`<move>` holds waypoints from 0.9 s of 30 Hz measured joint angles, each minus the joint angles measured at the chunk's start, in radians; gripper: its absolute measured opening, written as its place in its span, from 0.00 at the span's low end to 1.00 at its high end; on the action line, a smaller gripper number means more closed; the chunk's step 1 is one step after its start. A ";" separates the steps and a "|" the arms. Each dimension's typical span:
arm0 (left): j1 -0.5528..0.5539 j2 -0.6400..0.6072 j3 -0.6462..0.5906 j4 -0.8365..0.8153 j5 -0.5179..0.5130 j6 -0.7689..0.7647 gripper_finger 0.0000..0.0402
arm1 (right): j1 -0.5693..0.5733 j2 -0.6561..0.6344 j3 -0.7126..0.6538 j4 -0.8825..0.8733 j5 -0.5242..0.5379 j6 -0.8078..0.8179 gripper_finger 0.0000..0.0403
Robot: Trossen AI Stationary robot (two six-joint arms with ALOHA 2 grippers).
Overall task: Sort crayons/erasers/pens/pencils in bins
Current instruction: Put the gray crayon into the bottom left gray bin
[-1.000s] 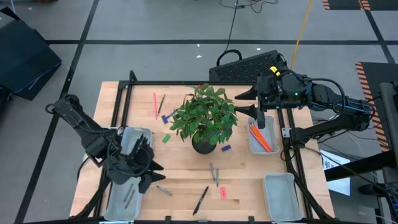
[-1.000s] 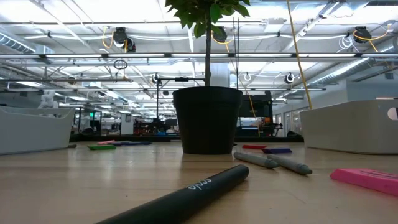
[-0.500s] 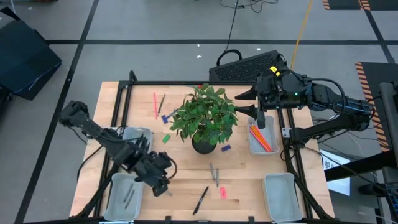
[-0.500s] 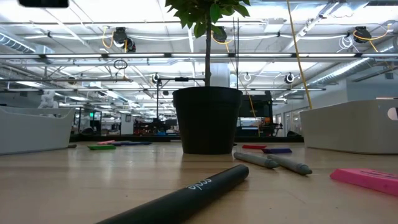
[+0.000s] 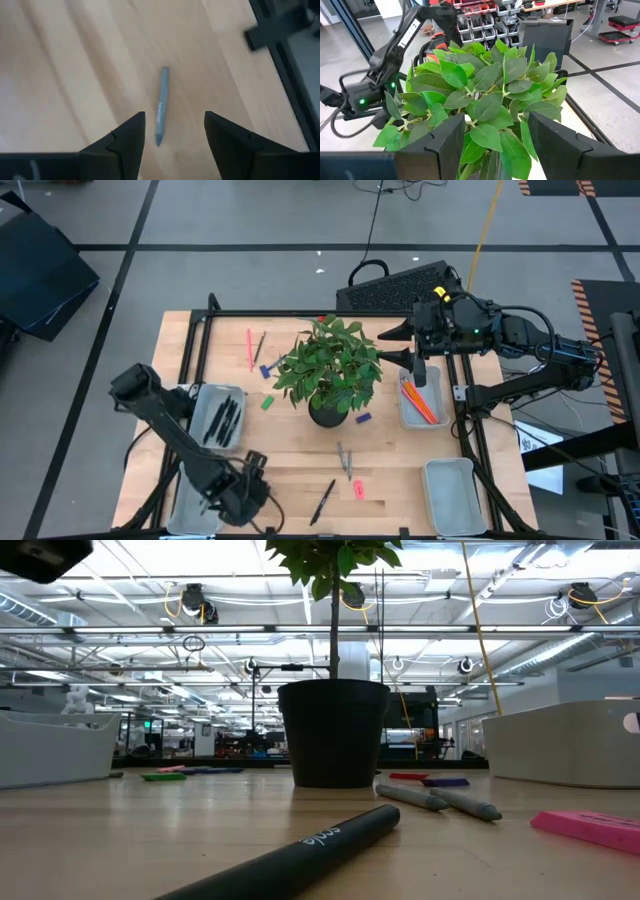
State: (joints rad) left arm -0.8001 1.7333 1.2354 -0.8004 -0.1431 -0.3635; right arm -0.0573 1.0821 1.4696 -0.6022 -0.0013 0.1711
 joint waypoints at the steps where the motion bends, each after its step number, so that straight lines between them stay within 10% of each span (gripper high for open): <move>1: 0.003 0.018 0.000 0.017 0.005 0.015 0.52 | 0.000 0.000 0.000 0.000 0.000 0.000 0.53; 14: 0.078 0.181 0.000 0.109 0.071 -0.028 0.49 | 0.000 0.000 0.000 0.000 0.000 0.000 0.53; 27: 0.068 0.249 0.006 0.115 0.084 -0.037 0.12 | 0.000 0.000 0.000 0.000 0.000 0.000 0.53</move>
State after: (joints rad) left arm -0.7326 1.9820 1.2411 -0.6855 -0.0593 -0.4008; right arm -0.0570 1.0821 1.4696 -0.6022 -0.0013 0.1711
